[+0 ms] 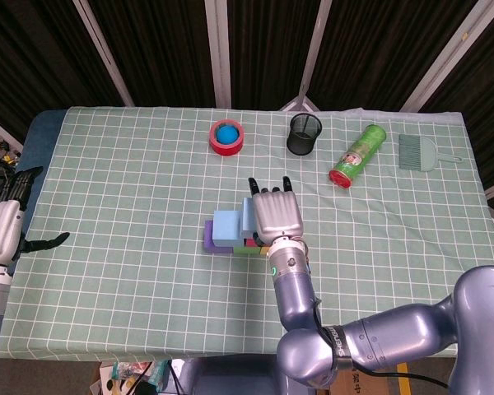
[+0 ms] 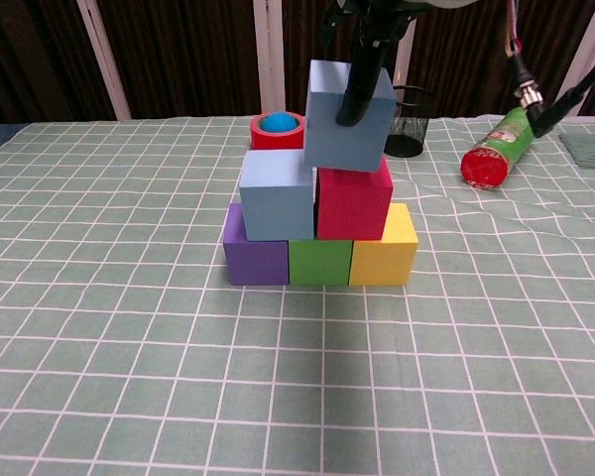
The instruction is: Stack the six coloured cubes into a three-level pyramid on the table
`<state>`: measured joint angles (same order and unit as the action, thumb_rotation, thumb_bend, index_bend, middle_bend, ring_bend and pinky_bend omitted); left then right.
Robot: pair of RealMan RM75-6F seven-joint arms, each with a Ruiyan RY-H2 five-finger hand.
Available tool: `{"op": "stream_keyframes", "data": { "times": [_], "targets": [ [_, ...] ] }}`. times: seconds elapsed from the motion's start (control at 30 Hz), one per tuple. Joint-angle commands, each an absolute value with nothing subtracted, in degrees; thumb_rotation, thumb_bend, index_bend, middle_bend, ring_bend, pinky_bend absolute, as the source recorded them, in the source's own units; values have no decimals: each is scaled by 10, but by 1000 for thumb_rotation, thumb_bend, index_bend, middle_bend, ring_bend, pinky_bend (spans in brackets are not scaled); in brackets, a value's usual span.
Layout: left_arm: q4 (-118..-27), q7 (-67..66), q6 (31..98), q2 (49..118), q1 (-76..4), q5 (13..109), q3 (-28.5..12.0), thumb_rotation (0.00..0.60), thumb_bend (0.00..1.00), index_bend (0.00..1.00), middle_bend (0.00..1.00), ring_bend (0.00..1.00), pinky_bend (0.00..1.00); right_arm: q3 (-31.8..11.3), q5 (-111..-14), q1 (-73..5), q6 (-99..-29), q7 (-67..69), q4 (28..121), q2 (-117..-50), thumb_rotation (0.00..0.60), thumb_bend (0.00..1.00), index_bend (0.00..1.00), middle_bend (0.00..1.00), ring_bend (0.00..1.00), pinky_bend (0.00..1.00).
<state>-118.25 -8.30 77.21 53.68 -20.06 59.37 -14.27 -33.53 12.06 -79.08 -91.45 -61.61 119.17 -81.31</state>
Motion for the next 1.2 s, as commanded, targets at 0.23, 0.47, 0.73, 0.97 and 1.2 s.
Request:
{"op": "stream_keyframes", "data": {
  "times": [0.23, 0.47, 0.73, 0.97, 1.2],
  "targets": [
    [-1180, -75, 764, 535, -201, 591, -144, 600, 66, 0, 42, 8, 51, -336, 123, -803, -921, -622, 1171, -835, 600, 325, 0, 434, 273, 0],
    [-1179, -71, 762, 534, -201, 591, -144, 600, 66, 0, 42, 8, 51, -338, 125, -808, -923, -627, 1157, -848, 600, 325, 0, 434, 273, 0],
    [-1178, -68, 761, 533, -201, 589, -146, 600, 66, 0, 42, 8, 51, -347, 125, -814, -925, -634, 1146, -855, 600, 324, 0, 434, 273, 0],
    [-1175, -65, 757, 532, -202, 587, -146, 600, 66, 0, 42, 8, 51, -348, 127, -816, -928, -638, 1143, -865, 600, 324, 0, 434, 273, 0],
    [-1175, -66, 753, 532, -203, 586, -145, 600, 66, 0, 42, 8, 51, -349, 124, -814, -931, -641, 1137, -869, 600, 324, 0, 434, 273, 0]
  ]
}}
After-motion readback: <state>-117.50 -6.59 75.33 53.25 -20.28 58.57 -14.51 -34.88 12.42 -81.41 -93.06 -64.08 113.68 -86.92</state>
